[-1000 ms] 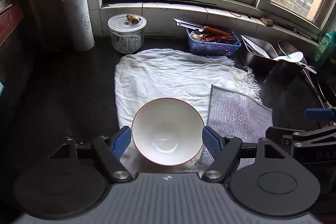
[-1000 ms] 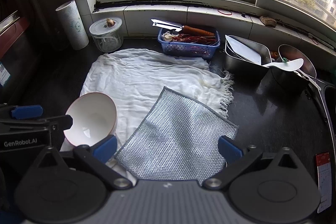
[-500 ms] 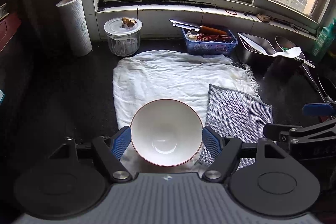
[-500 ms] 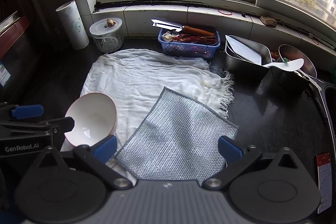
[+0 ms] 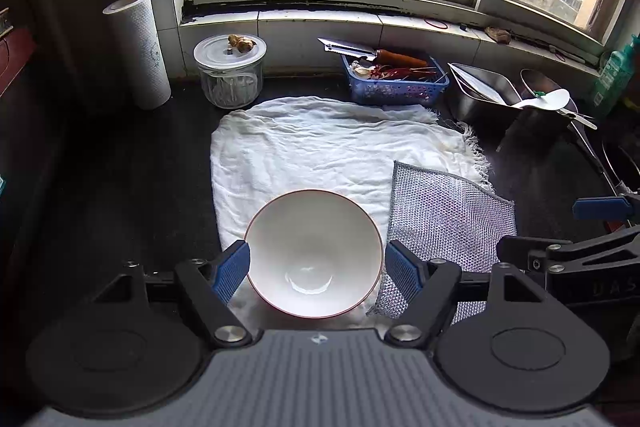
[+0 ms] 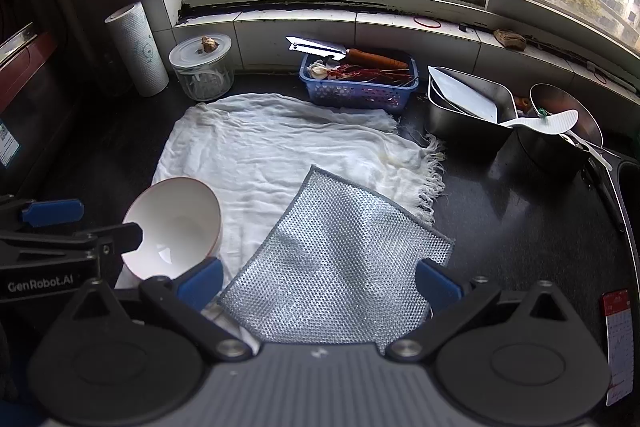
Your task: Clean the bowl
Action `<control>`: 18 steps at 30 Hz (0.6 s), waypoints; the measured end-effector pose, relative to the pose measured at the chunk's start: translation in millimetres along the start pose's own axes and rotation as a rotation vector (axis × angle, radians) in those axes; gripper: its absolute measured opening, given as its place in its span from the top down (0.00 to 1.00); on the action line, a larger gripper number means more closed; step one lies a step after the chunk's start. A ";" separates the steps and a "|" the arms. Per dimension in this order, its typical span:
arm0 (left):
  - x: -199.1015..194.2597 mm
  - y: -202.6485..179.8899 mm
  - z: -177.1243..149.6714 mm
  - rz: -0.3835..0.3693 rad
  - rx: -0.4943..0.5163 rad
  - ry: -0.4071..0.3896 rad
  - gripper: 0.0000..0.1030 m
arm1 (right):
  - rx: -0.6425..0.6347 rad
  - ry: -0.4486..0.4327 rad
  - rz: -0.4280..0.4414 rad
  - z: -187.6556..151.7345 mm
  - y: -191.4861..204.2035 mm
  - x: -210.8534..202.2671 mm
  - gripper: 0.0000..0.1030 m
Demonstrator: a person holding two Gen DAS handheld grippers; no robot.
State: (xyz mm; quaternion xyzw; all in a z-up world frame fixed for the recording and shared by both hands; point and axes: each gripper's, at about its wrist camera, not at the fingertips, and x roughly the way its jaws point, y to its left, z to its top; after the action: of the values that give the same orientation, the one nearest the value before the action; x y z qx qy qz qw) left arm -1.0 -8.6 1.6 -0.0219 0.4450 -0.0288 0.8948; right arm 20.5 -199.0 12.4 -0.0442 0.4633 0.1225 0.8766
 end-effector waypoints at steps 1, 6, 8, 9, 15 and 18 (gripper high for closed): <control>0.1 0.4 -0.2 0.000 0.000 -0.001 0.28 | 0.000 0.000 0.000 0.1 0.2 0.3 0.01; 0.5 -0.3 -1.2 0.002 -0.005 0.001 0.28 | 0.002 0.003 0.000 -0.1 0.4 1.2 0.01; 0.9 -0.3 -1.4 0.003 -0.005 0.003 0.28 | 0.003 0.006 0.000 -1.0 -0.3 0.6 0.01; 1.3 0.2 -1.4 0.002 -0.005 0.004 0.28 | 0.003 0.008 0.001 -1.3 -0.3 0.9 0.01; 4.9 1.7 -3.5 0.001 -0.012 0.020 0.28 | 0.004 0.023 0.001 -4.0 0.6 3.0 0.01; 6.4 1.8 -5.7 0.000 -0.013 0.031 0.28 | 0.005 0.035 0.001 -6.6 0.8 4.0 0.01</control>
State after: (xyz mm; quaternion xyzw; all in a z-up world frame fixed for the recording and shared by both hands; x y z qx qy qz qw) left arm -1.6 -7.3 -7.0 -0.0273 0.4591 -0.0263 0.8876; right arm 17.2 -198.8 5.4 -0.0436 0.4789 0.1211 0.8684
